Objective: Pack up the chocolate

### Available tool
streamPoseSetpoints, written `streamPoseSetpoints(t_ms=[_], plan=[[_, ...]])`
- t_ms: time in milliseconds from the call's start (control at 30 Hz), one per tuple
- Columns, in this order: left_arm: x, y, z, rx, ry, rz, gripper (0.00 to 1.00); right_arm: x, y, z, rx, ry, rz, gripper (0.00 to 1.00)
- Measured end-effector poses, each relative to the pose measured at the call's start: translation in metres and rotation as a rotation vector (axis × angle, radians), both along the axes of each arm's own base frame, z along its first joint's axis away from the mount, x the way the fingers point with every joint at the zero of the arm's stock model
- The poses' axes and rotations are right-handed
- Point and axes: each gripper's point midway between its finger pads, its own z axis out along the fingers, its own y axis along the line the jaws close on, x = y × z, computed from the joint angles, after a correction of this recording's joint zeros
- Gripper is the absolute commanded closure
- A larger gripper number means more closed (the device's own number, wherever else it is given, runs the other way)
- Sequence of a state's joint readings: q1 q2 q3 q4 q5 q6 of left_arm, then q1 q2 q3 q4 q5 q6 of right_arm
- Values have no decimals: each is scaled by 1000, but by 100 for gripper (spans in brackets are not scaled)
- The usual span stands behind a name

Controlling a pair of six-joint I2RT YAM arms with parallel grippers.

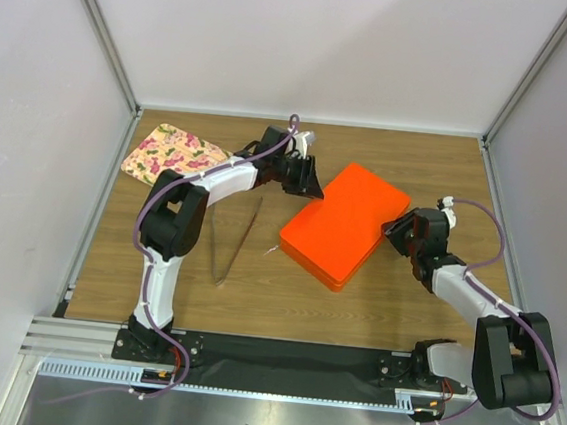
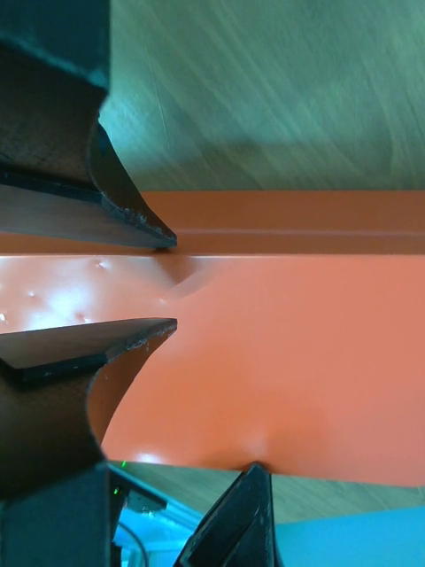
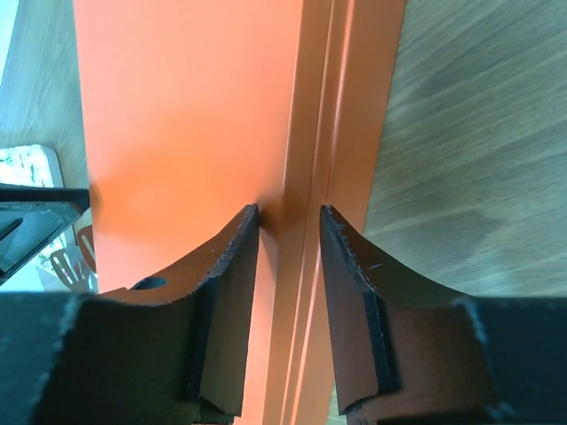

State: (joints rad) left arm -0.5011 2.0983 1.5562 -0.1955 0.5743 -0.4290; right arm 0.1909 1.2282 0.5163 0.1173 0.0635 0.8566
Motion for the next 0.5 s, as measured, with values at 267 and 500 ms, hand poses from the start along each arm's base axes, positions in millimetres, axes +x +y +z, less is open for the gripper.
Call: streamPoseSetpoints(t_ms=[267,500], plan=[[-4,-4,15,-27,-7,-10,58,0,-5,0,19,7,2,64],[-7,-6,31,-37,-36,-21,58,0,-6,3,50,4,18,67]])
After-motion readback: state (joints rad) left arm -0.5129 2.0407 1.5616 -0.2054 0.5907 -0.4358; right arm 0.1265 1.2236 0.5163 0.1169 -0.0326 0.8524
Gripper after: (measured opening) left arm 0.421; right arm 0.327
